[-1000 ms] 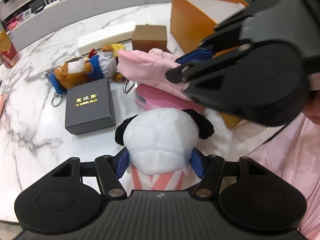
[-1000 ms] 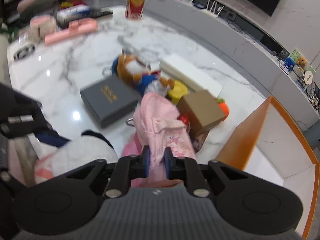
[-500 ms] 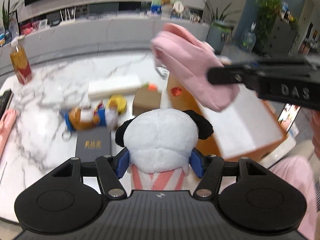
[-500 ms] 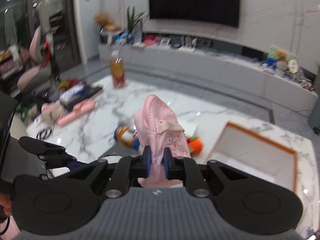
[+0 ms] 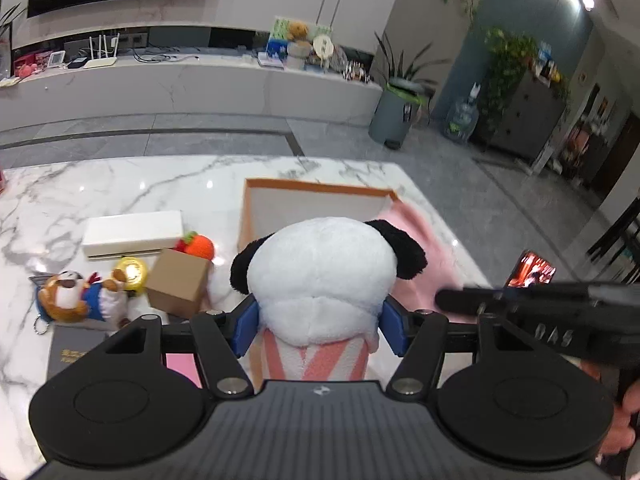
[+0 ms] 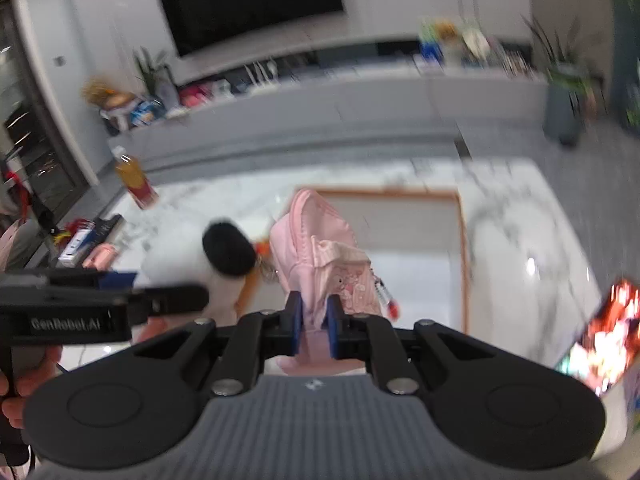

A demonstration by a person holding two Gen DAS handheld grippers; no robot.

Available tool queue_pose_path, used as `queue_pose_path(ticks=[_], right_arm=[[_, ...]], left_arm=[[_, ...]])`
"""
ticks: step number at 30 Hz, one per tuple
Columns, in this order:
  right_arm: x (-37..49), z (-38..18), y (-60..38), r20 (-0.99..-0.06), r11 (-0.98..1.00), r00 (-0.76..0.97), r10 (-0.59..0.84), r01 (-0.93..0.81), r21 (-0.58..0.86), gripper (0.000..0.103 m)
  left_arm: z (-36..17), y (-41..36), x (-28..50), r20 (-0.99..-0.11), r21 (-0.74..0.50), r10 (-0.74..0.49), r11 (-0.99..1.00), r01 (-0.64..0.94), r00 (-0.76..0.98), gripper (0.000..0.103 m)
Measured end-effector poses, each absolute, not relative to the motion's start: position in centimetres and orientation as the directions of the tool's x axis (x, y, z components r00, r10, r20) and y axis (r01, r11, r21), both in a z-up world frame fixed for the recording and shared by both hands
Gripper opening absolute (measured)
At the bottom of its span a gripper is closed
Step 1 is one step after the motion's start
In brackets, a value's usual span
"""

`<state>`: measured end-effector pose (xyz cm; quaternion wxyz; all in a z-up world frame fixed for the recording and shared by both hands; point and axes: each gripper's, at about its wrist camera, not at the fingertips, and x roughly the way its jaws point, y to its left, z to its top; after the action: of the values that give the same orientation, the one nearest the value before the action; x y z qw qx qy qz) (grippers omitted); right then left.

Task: Organize objects
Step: 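Lift the panda plush with the left tool while the right tool lifts the pink backpack, then lower the panda plush and pink backpack into the orange box and open both tools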

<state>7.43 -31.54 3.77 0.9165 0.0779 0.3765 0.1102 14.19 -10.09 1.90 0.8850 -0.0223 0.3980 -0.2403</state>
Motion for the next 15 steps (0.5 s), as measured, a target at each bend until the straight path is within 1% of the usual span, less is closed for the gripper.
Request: queue_pose_path(ticks=[2,7,11,15], right_arm=[[7.9,2.2,-32.6,-0.711,0.964,0.658,0.247,-0.096,0.246,0.013],[8.9,-1.1,-33.9,-0.776,0.965,0.593,0.213,-0.002,0.264,0.013],[9.5,-2.6,-34.3,-0.804,0.967,0.561,0.197,0.022,0.252,0.013],[10.4,-3.9,-34.3,-0.828,0.968,0.526,0.194,0.035,0.249,0.013]], left_arm=[[1.4,-11.8,14.6,-0.712,-0.201,-0.42,0.89,0.409,0.563,0.072],[-0.9,-13.9,15.1,-0.769,-0.18,-0.383,0.898,0.401,0.512,0.072],[-3.0,-14.9,15.8,-0.806,-0.157,-0.35,0.904,0.396,0.478,0.072],[-4.5,-16.0,15.8,-0.829,-0.104,-0.304,0.908,0.406,0.469,0.073]])
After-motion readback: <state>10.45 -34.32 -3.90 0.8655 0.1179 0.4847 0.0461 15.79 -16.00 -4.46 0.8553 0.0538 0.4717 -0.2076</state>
